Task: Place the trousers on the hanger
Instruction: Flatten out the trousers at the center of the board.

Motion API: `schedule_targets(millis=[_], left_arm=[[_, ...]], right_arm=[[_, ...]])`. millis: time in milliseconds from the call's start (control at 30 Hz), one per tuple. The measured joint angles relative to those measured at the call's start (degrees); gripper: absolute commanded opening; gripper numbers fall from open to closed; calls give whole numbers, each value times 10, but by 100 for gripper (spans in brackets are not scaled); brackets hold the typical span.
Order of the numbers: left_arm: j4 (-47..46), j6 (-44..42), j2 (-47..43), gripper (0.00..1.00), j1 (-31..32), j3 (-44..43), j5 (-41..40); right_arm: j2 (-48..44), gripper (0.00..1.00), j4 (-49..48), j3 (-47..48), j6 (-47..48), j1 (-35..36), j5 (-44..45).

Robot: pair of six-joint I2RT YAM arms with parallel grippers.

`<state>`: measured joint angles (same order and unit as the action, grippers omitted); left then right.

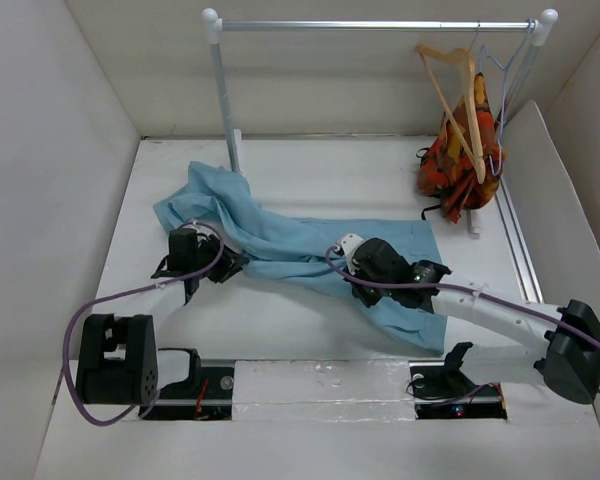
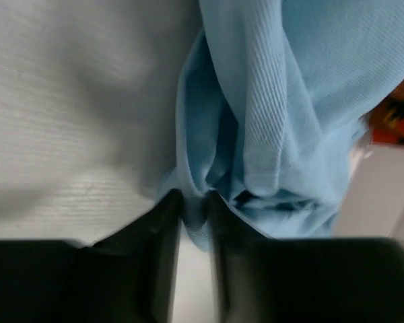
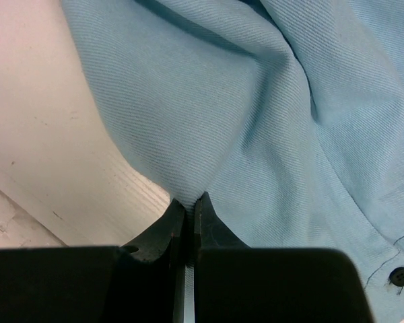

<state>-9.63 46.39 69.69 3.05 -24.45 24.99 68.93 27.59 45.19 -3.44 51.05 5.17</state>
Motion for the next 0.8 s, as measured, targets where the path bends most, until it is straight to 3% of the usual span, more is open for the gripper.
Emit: schedule_targets(millis=[33, 133, 200, 533, 567, 633, 667, 700, 733, 767, 800], left_arm=[[-9, 1, 10, 0, 0, -1, 6], [6, -9, 24, 0, 1, -19, 11], [65, -28, 15, 0, 3, -63, 2], [463, -139, -83, 0, 32, -513, -113], [491, -147, -83, 10, 35, -538, -125], [531, -161, -68, 15, 36, -563, -157], [543, -167, -58, 24, 35, -570, -175], [544, -168, -56, 29, 35, -571, -177], [543, -182, -25, 40, 27, -575, -212], [532, -188, 10, 46, 18, -575, -227], [516, -191, 60, 46, 7, -577, -234]], right_arm=[[-3, 0, 0, 0, 0, 0, 0], [-10, 0, 4, -2, 0, 0, 0], [-13, 0, 9, -2, 2, 0, 0], [-114, 0, 30, 19, 23, -10, -41], [-121, 0, 31, 25, 27, -17, -49], [-122, 0, 34, 37, 36, -33, -64], [-114, 2, 37, 39, 40, -40, -70], [-105, 30, 43, 39, 45, -46, -75], [-89, 61, 68, 38, 56, -50, -90], [-65, 78, 70, 38, 56, -54, -91], [-42, 78, 84, 38, 63, -57, -96]])
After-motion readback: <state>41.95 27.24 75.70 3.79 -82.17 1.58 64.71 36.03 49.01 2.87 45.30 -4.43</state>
